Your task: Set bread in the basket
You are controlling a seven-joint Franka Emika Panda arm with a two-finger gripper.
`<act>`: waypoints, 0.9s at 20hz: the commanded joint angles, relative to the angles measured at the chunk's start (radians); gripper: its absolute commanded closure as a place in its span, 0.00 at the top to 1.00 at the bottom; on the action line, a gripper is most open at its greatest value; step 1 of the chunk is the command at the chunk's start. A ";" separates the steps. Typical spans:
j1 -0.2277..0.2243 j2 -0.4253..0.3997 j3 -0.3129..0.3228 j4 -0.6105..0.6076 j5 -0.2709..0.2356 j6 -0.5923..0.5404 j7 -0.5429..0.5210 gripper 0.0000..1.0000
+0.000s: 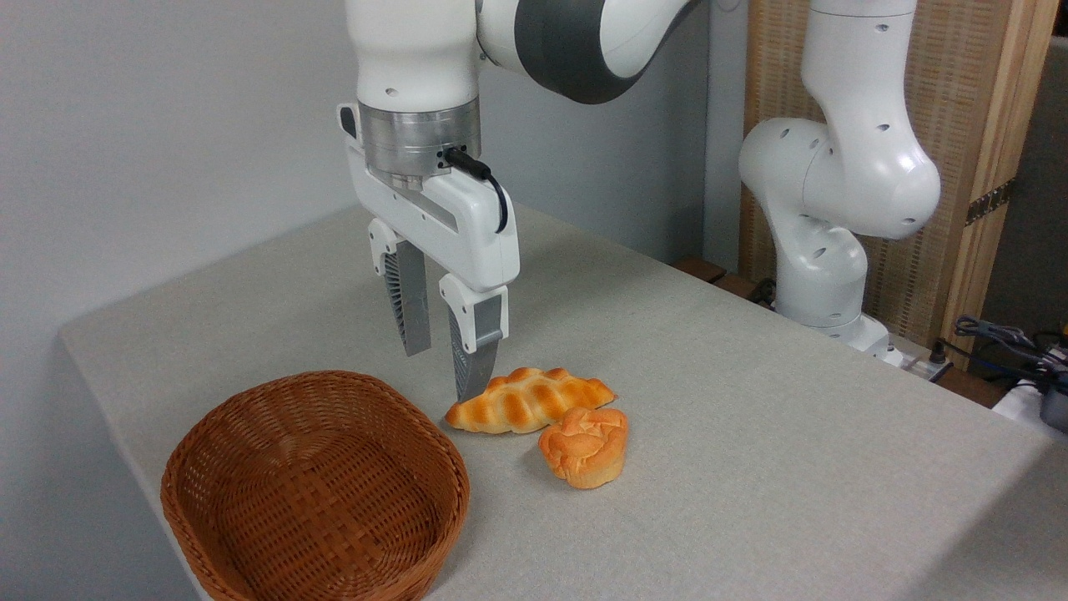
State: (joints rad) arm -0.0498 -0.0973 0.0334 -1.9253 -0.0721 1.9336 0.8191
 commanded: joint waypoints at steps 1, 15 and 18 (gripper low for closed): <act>-0.005 0.004 0.010 0.011 -0.009 0.007 0.000 1.00; -0.009 0.011 0.002 0.009 0.001 -0.039 0.003 1.00; -0.012 0.011 0.002 0.000 0.005 -0.045 0.006 1.00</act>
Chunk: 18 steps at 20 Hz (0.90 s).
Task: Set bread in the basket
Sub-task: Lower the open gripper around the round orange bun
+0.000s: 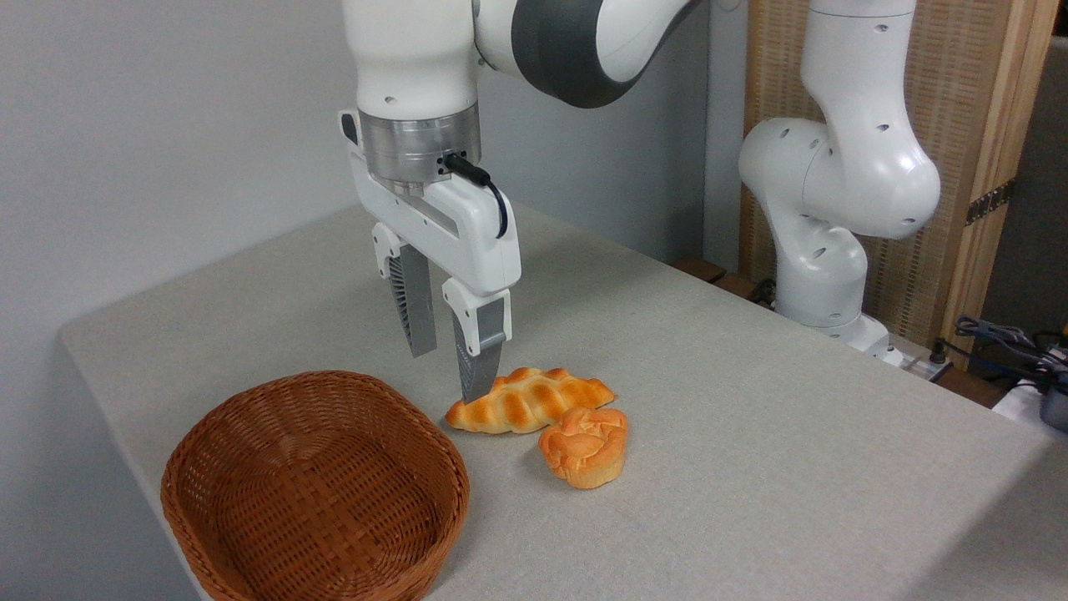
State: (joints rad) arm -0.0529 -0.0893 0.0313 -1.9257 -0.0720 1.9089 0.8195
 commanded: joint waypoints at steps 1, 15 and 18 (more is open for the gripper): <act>-0.008 0.000 0.004 -0.007 0.005 -0.033 0.007 1.00; -0.004 -0.110 0.084 -0.253 0.175 -0.025 0.111 1.00; -0.004 -0.104 0.088 -0.274 0.173 -0.024 0.125 1.00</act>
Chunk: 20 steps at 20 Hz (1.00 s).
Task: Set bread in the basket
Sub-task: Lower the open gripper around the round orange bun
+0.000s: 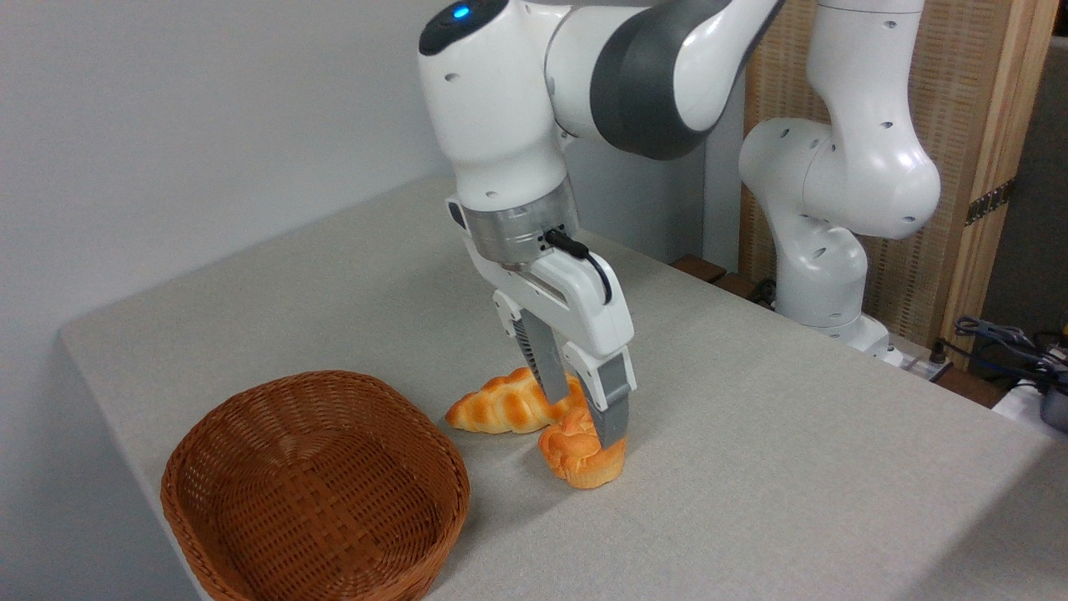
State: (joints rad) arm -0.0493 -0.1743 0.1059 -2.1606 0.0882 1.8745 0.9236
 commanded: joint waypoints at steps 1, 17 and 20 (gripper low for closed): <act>-0.007 -0.017 0.014 -0.045 0.013 0.012 0.021 1.00; -0.046 0.059 0.012 -0.047 -0.010 0.048 0.021 1.00; -0.046 0.065 0.012 -0.047 -0.010 0.048 0.021 1.00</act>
State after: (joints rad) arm -0.0878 -0.1104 0.1099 -2.2017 0.0862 1.9076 0.9356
